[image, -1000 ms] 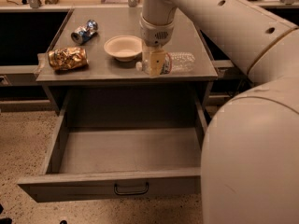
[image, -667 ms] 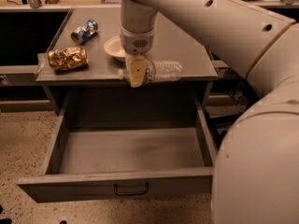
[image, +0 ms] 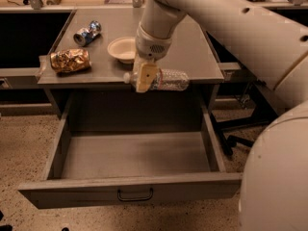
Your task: Place water bottle into top drawer
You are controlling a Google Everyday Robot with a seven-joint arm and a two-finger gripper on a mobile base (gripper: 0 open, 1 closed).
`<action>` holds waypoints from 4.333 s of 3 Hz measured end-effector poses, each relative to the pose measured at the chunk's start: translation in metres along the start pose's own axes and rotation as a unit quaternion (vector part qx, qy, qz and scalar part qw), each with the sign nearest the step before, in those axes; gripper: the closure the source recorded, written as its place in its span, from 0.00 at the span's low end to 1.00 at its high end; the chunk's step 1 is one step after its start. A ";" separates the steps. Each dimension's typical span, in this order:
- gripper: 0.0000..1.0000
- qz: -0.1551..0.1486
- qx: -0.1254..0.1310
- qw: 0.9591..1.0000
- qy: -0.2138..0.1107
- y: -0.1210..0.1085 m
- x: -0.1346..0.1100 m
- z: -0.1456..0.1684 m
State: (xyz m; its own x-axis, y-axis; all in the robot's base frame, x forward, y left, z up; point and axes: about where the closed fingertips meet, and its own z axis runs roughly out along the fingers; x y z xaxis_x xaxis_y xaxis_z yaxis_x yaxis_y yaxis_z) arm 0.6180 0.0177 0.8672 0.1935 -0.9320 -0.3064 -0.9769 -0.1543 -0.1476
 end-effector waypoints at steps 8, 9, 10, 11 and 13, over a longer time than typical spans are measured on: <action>1.00 0.095 0.008 0.942 -0.322 0.088 -0.045 0.053; 1.00 0.124 0.003 0.948 -0.294 0.077 -0.031 0.087; 1.00 0.161 0.010 0.950 -0.266 0.065 -0.010 0.126; 0.91 0.197 -0.007 0.959 -0.204 0.059 0.015 0.192; 0.45 0.198 -0.048 0.966 -0.160 0.065 0.019 0.233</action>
Offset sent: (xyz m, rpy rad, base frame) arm -0.0551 -0.0745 0.0500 1.0923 0.2136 0.0391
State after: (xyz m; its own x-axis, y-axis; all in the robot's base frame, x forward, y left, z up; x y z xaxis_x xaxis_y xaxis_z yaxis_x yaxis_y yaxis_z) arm 0.5789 0.0666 0.6331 -0.1936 -0.7779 -0.5978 -0.9811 0.1493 0.1234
